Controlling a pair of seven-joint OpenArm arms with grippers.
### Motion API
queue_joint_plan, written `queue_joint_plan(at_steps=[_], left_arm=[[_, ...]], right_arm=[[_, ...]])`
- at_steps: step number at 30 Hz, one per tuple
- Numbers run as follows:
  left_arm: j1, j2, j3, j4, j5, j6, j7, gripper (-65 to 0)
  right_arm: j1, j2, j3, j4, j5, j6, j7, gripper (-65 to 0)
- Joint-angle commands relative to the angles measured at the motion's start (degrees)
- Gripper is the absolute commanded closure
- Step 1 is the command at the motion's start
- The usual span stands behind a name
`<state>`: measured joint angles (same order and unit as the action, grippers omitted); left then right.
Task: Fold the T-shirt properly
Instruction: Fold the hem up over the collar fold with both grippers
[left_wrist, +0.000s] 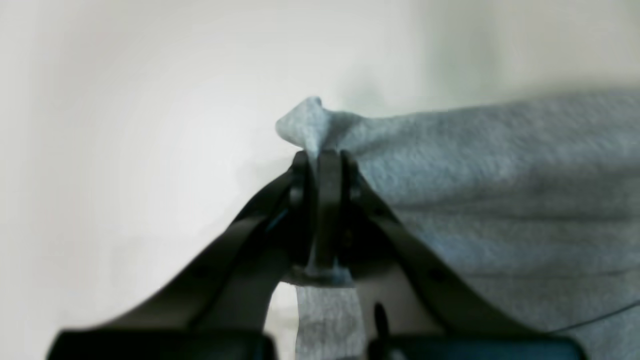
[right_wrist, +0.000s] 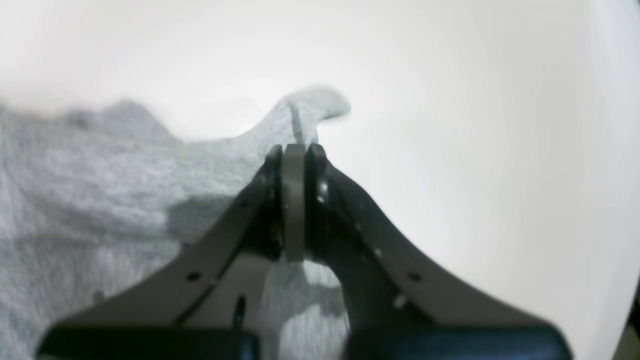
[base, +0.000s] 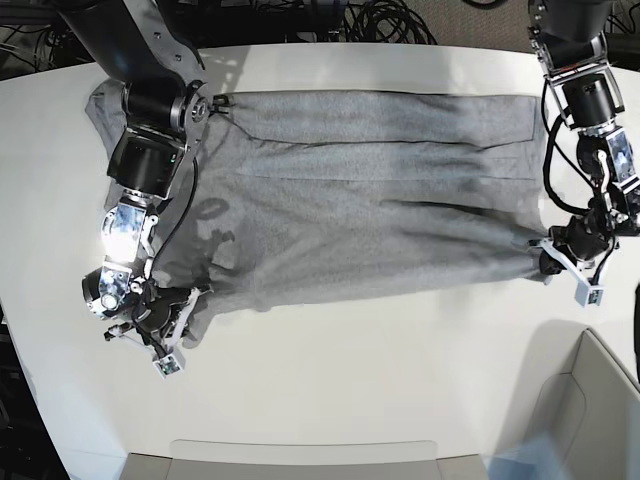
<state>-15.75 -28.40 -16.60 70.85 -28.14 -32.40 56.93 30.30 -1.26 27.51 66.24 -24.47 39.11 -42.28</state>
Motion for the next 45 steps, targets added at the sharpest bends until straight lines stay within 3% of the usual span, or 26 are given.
queue_joint_plan(at_steps=[1, 14, 19, 22, 45], left_arm=[[0.23, -1.09, -0.32, 1.72, 0.14, 0.10, -0.44, 0.0], [10.43, -0.92, -2.61, 13.94, 0.05, 0.10, 5.10, 0.0], [13.51, -0.74, -6.65, 16.76, -0.04, -0.08, 7.12, 0.0], [15.97, -0.92, -6.39, 18.78, -0.04, -0.08, 7.21, 0.0], [28.54, -0.65, -6.83, 27.04, 0.05, -0.17, 7.21, 0.0]], right_arm=[[0.77, 0.33, -0.03, 2.38, -0.01, 0.89, -0.05, 0.0], [-12.33, 0.25, 0.49, 18.38, -0.10, 0.89, -1.45, 0.0], [-14.08, 0.60, 0.58, 25.15, 0.34, 0.89, -10.51, 0.0], [-16.02, 0.69, 0.58, 28.84, 0.25, 0.89, -13.06, 0.0], [-35.54, 0.33, 0.58, 45.19, 3.24, 0.89, -13.06, 0.0]])
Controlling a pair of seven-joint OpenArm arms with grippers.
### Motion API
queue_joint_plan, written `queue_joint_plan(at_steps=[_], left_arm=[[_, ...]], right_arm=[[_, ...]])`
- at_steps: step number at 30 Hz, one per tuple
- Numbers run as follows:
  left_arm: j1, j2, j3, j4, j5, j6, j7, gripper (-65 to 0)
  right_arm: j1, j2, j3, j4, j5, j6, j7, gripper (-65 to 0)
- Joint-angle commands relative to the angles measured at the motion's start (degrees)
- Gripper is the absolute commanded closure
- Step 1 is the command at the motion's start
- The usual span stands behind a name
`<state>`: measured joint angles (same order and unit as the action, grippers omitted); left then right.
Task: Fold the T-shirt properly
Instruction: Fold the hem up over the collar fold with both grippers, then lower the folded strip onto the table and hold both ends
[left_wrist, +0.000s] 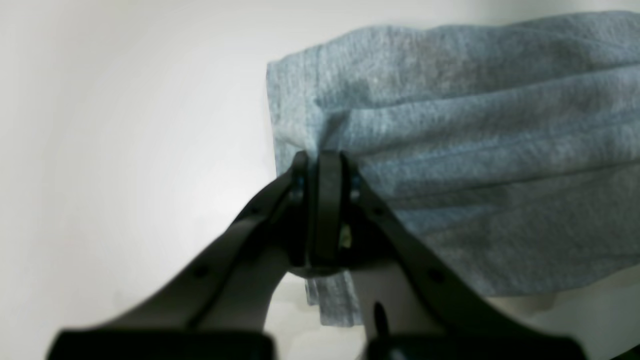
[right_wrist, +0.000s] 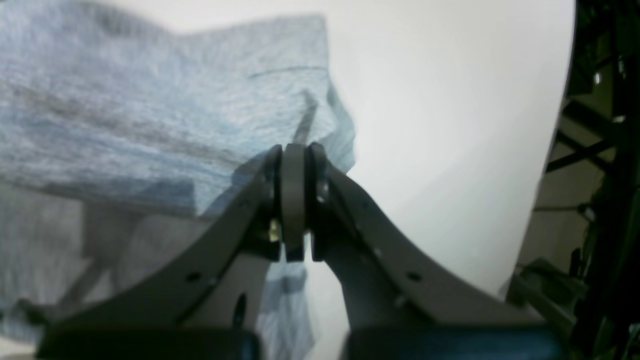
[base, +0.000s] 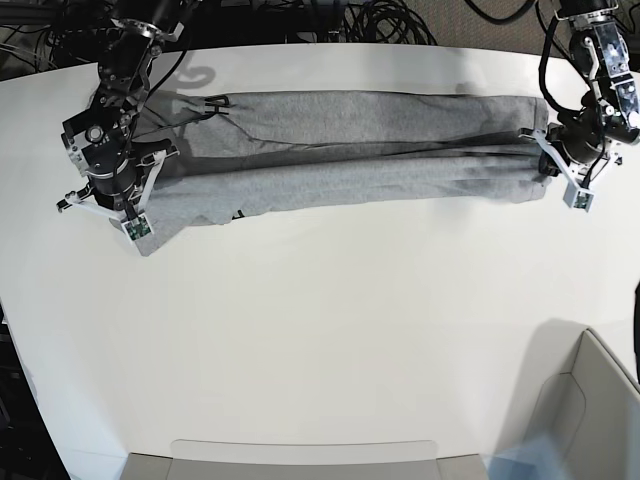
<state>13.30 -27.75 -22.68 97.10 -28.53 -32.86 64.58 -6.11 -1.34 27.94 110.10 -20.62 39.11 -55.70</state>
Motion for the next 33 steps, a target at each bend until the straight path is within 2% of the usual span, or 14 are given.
queue_joint_plan(at_steps=[1, 4, 7, 12, 21, 29, 33], left_arm=[[-0.42, -1.22, -0.75, 0.79, 0.45, 0.29, -0.44, 0.0], [-0.42, -0.34, -0.84, 0.79, 0.53, 0.29, -0.44, 0.0], [0.63, -0.16, -0.84, 0.97, 0.53, 0.29, -0.44, 0.0], [0.90, -0.16, -0.84, 1.05, 0.53, 0.29, -0.44, 0.0], [2.13, -0.08, -0.84, 1.14, 0.53, 0.29, -0.44, 0.0], [4.41, 0.01, -0.93, 1.67, 0.53, 0.47, -0.44, 0.0], [6.79, 1.42, -2.16, 1.67, 0.53, 0.55, -0.97, 0.0]], right_arm=[[-0.09, 0.33, 0.14, 1.94, -0.61, 0.89, 0.36, 0.0], [-1.76, 0.07, 0.76, 3.70, -0.61, 0.89, 0.10, 0.0], [-2.20, -1.51, 3.84, 4.49, -1.05, 0.89, 0.27, 0.0], [-3.69, -1.78, 6.91, 5.81, -1.14, 0.89, 0.10, 0.0], [-8.79, -1.60, 6.83, 5.81, -1.14, 0.89, 0.45, 0.0], [-8.79, -1.51, 6.83, 5.46, -1.14, 0.89, 0.54, 0.0], [-8.79, -1.51, 6.03, 5.28, -1.14, 0.89, 0.54, 0.0]])
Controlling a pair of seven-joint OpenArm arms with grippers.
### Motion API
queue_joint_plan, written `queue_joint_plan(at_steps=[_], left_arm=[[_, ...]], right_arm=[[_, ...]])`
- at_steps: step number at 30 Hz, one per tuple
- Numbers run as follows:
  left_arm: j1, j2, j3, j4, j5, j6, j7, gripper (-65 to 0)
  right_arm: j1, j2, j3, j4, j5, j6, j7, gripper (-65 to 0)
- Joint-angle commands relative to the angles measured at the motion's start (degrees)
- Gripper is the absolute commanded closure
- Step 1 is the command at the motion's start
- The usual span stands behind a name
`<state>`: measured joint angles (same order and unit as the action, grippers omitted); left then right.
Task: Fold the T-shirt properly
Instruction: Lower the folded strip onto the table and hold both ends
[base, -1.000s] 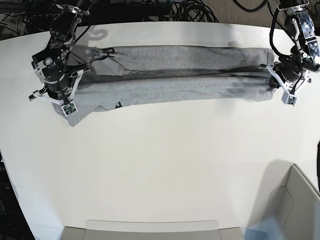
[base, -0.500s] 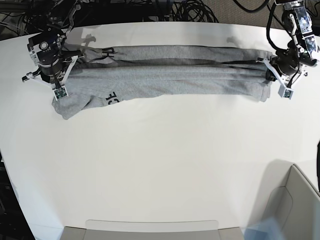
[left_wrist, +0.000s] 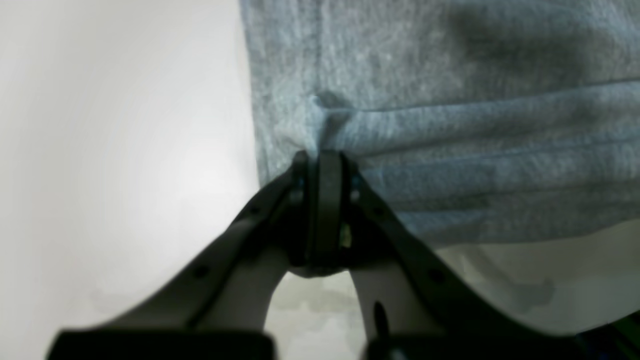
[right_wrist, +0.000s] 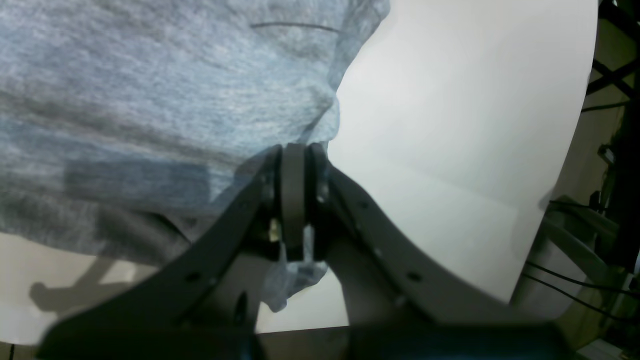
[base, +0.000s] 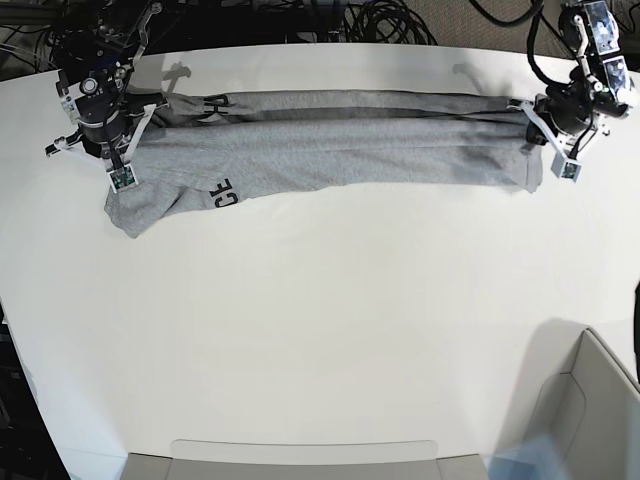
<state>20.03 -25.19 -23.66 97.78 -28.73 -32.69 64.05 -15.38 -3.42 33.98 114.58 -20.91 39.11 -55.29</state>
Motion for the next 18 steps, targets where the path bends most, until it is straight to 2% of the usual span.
queue_joint_plan(at_steps=[1, 4, 5, 8, 10, 16, 18], left_arm=[[0.14, -0.44, -1.70, 0.90, 0.73, 0.38, -0.54, 0.0], [0.23, 0.18, -3.20, 0.90, 0.73, 0.38, -0.36, 0.0], [0.23, 0.18, -3.28, 0.90, 0.73, 0.38, -0.36, -3.6], [0.32, 0.18, -3.46, 0.99, 0.73, 0.20, -0.80, -20.5], [0.41, 0.18, -3.46, 1.43, 0.73, 0.20, -2.65, -25.9], [0.14, 0.09, -3.02, 2.22, 0.38, -0.24, -3.52, -27.6], [0.06, 0.09, -3.02, 2.22, 0.38, -4.02, -2.65, -29.3]], right_arm=[[0.39, 0.56, -0.88, 0.80, -0.94, 0.89, 0.12, 0.0], [0.21, 0.48, -2.02, 0.80, -0.94, 0.89, 0.03, 0.0], [0.21, 0.39, -2.02, 0.80, -1.03, 0.89, 0.03, 0.0], [0.74, 0.30, -2.11, 0.62, -3.31, 0.89, 0.03, 0.0], [1.44, 0.39, -2.90, 0.10, -4.54, 0.89, 0.03, 0.0], [1.44, 0.39, -3.25, -0.69, -5.16, 0.89, 0.03, 0.0], [1.44, 0.39, -3.25, -0.78, -5.16, 0.89, 0.03, 0.0]])
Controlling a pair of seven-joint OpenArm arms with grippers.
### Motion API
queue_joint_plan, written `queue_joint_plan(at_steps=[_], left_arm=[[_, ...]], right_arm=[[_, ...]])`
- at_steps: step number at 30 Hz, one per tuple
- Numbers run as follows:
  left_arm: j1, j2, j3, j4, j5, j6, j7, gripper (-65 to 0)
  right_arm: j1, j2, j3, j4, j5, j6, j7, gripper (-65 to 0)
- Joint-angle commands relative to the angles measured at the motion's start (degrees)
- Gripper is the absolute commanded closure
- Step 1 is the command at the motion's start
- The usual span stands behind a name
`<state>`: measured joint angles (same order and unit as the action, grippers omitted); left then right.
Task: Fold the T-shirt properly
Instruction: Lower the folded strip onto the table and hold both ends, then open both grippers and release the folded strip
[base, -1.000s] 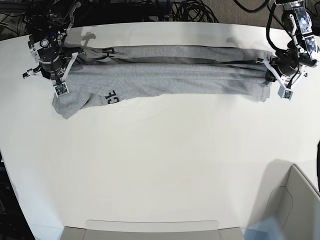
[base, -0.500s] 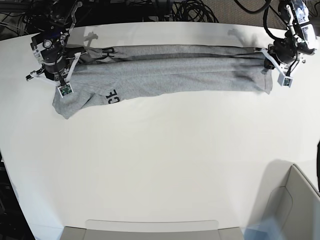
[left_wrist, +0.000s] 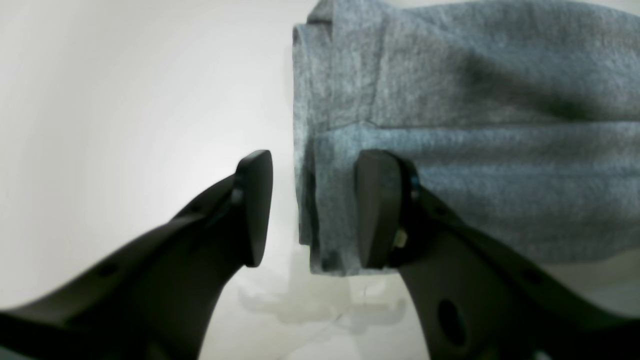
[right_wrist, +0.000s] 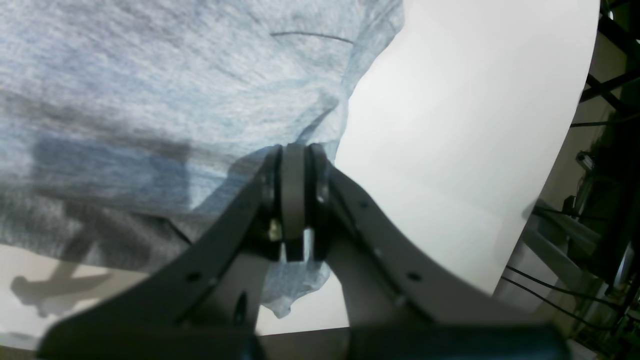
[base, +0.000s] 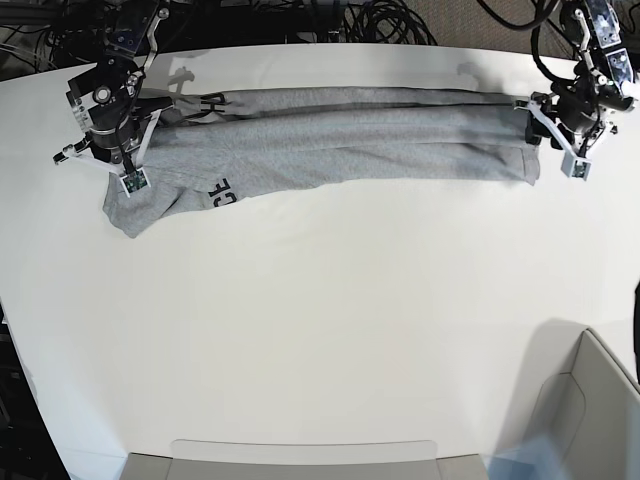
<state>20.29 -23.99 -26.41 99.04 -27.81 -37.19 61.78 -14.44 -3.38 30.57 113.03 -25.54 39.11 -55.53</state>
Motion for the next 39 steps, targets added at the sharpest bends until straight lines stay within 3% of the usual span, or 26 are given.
queue_joint_plan(at_steps=[1, 16, 19, 24, 28, 31, 33, 39], left_arm=[[-0.29, -1.11, -0.27, 0.87, -0.45, -2.59, 0.42, -29.8], [-7.24, -1.02, 2.72, -19.18, -0.19, -2.81, 1.12, -29.7], [-7.15, -0.85, 4.83, -21.37, -0.19, -2.81, -2.13, -22.9], [-7.50, -0.58, 6.50, -25.33, -0.19, -2.81, -2.75, 0.0], [-7.94, -0.76, 5.62, -30.87, -0.19, -2.81, -3.45, 0.0], [-10.67, -0.94, -2.20, -36.06, -0.10, -2.81, -4.77, 0.0], [-12.07, -4.10, -6.86, -41.68, -0.10, -2.81, -4.68, 0.0], [-19.37, -12.10, -8.00, -57.42, -0.10, -2.81, -7.49, 0.0]], right_arm=[[0.50, 0.26, 0.16, 0.77, -0.53, 0.89, 0.27, 0.0], [1.21, 0.43, 0.16, 0.68, -0.70, 0.89, 0.27, 0.0], [1.21, 0.34, 0.16, 0.68, -0.70, 0.89, 0.27, 0.0], [1.29, 0.34, 0.16, 0.68, -0.70, 0.89, 0.27, 0.0], [1.73, 0.34, 0.16, 0.68, -0.70, 0.89, 0.27, 0.0], [2.26, 0.26, 0.25, 0.68, -0.70, 0.89, 0.27, 0.0], [2.52, 0.26, 0.25, 0.68, -0.70, 0.89, 0.27, 0.0], [3.93, -0.97, 0.25, -0.37, -0.70, 0.89, 0.01, 0.0]])
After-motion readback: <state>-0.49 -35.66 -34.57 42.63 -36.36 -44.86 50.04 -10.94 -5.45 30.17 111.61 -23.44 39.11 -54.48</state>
